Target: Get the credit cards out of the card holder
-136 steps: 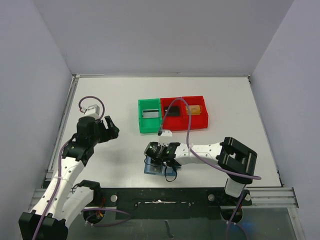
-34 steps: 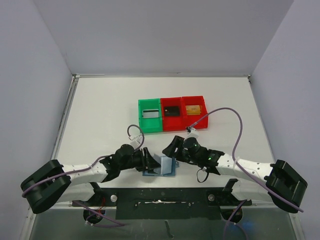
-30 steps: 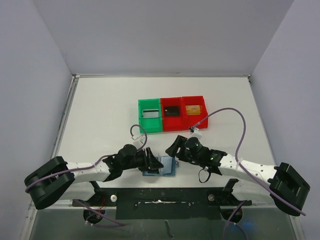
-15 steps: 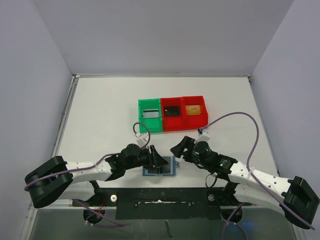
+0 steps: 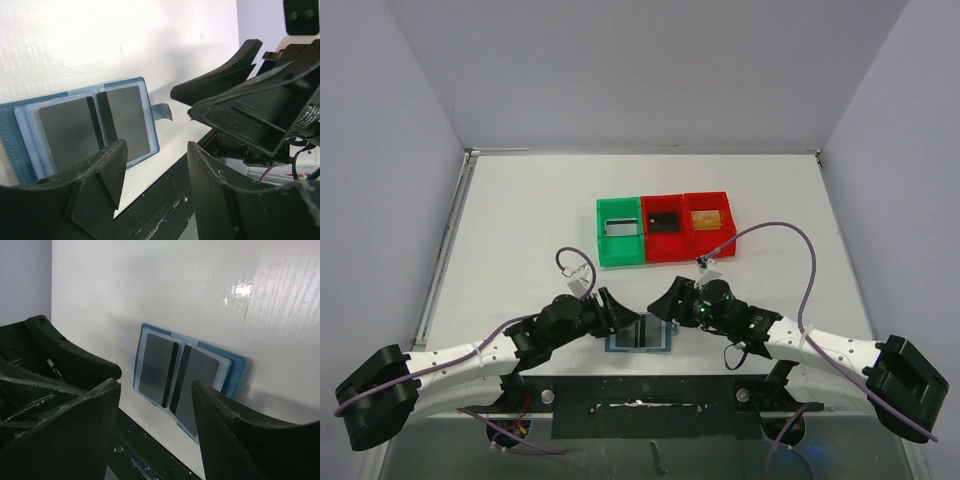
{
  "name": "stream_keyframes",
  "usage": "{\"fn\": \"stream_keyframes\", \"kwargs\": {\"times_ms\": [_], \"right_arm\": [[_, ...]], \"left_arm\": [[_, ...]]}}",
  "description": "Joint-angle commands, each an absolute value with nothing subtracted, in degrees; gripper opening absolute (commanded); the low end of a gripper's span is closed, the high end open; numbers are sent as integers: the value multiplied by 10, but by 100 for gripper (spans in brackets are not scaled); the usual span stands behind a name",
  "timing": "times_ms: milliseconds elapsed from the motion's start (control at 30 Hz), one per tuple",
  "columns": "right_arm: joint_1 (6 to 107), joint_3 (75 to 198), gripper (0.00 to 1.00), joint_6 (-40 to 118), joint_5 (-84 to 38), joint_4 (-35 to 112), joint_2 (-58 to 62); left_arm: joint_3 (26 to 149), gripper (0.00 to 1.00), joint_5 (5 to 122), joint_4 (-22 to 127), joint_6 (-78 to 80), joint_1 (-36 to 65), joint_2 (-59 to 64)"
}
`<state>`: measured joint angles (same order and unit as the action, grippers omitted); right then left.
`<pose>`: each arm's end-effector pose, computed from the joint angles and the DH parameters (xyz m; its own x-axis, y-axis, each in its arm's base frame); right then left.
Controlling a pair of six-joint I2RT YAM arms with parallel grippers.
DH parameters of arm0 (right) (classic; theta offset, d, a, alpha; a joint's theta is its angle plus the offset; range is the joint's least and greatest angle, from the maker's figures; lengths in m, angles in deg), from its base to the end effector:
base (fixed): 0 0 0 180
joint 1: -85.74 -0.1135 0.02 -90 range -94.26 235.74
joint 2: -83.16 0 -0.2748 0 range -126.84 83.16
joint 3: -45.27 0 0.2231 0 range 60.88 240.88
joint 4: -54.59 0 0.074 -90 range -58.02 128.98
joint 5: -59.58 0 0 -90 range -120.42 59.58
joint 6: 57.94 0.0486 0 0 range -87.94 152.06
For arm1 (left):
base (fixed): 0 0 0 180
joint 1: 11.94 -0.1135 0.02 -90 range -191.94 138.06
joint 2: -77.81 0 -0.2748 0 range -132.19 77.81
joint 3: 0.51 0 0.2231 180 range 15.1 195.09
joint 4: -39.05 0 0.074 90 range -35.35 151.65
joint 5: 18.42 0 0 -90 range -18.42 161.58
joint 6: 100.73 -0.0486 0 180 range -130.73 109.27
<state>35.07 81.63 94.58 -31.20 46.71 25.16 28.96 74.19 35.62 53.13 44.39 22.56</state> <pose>0.1199 0.1453 0.2039 -0.8236 0.3945 -0.4075 -0.0764 0.6348 0.7689 0.1003 -0.1466 0.1957 -0.8183 -0.3892 -0.4230 0.1667 0.5435 -0.8227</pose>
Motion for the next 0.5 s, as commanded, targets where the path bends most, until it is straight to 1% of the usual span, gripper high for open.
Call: {"fn": "stream_keyframes", "kwargs": {"times_ms": [0,167,300,467], "right_arm": [[339,834,57,943,-279,515,217],[329,848,47,948,-294,484,186],[326,851,37,953,-291,464,175],[326,854,36,951,-286,451,158]], "left_arm": [[294,51,763,371,531,439,242],[291,51,762,364,537,436,237],[292,51,756,358,536,436,224],[296,50,748,356,536,435,210]]}}
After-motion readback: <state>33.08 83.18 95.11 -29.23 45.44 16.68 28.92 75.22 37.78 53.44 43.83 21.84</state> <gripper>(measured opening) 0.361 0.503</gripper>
